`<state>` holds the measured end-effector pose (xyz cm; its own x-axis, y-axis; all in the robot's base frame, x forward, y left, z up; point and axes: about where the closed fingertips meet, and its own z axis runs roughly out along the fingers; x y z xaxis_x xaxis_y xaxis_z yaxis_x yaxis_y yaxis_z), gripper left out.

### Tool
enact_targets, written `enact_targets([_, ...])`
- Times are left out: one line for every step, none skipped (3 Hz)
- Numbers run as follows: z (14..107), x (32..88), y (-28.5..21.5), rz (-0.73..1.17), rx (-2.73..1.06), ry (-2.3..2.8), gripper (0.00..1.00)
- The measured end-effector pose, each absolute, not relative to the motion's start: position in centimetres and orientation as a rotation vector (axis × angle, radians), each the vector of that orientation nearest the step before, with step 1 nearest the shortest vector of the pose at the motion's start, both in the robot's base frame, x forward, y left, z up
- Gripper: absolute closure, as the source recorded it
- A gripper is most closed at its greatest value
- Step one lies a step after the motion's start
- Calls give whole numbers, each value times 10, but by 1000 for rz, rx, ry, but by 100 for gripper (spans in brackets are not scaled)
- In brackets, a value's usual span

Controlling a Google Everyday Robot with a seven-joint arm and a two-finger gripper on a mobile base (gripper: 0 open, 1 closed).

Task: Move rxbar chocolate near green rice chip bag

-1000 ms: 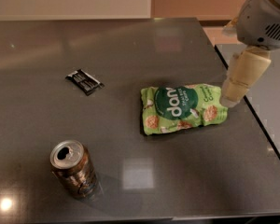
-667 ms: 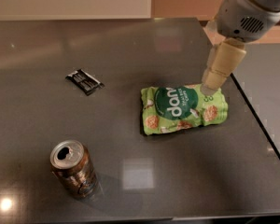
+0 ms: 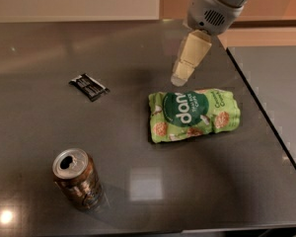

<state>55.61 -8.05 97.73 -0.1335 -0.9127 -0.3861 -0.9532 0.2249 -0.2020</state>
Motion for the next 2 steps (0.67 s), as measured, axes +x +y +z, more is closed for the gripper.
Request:
enact_targets([973, 568, -54, 142, -1733, 2073, 0])
enact_targets([959, 575, -28, 142, -1769, 2071, 0])
